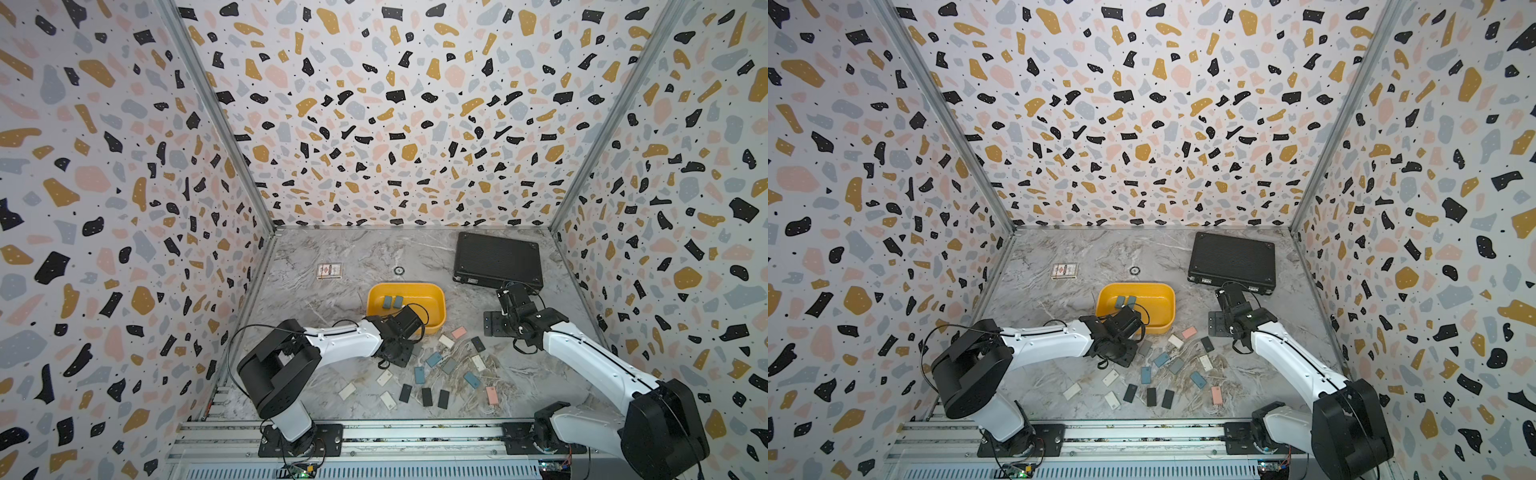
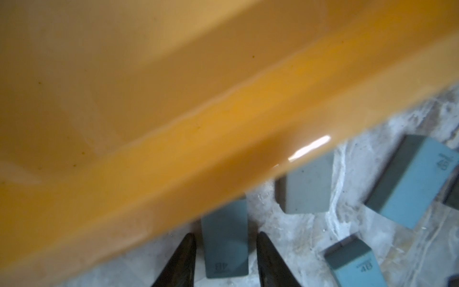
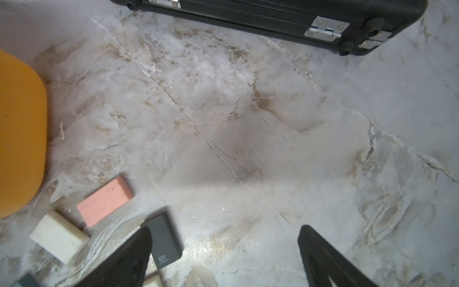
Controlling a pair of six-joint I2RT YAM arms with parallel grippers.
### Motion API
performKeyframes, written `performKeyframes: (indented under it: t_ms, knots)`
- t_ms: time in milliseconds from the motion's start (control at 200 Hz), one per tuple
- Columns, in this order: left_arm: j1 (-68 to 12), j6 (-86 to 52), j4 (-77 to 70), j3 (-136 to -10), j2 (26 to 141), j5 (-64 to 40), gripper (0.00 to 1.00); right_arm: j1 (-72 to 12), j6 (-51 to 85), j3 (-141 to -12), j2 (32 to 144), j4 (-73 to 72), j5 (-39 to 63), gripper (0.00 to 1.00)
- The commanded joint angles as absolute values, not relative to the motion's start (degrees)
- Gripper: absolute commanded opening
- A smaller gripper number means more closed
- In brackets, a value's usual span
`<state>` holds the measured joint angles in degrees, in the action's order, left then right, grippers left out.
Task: Put the eraser in the storage box
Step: Pick up the eraser from the center of the board, then place the eraser in the storage box.
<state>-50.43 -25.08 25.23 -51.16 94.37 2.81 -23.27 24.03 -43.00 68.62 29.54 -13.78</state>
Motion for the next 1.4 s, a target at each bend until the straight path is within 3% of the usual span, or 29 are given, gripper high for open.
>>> performKeyframes:
  t_ms: [0,80,215,716,1397]
  knots:
    - [-50.8,-24.7,25.2,-51.4,96.1,2.9,0.32,-23.6,23.8,-42.8,68.5,30.6,-14.3,0.95]
    - [-50.9,-24.7,25.1,-51.5,96.2,2.7,0.24,-23.5,23.9,-42.8,68.5,30.7,-14.4,0.95]
    - [-50.9,-24.5,26.5,-51.9,95.1,3.7,0.19,-23.6,23.9,-42.9,68.6,30.6,-14.4,0.95]
    - [-50.8,-19.9,36.0,-63.4,82.3,9.6,0.21,-23.5,23.8,-43.4,68.1,31.0,-14.8,0.95]
    - [-39.0,-15.9,30.2,-83.8,105.6,1.1,0.21,-23.5,24.0,-44.8,69.4,31.2,-15.3,0.95]
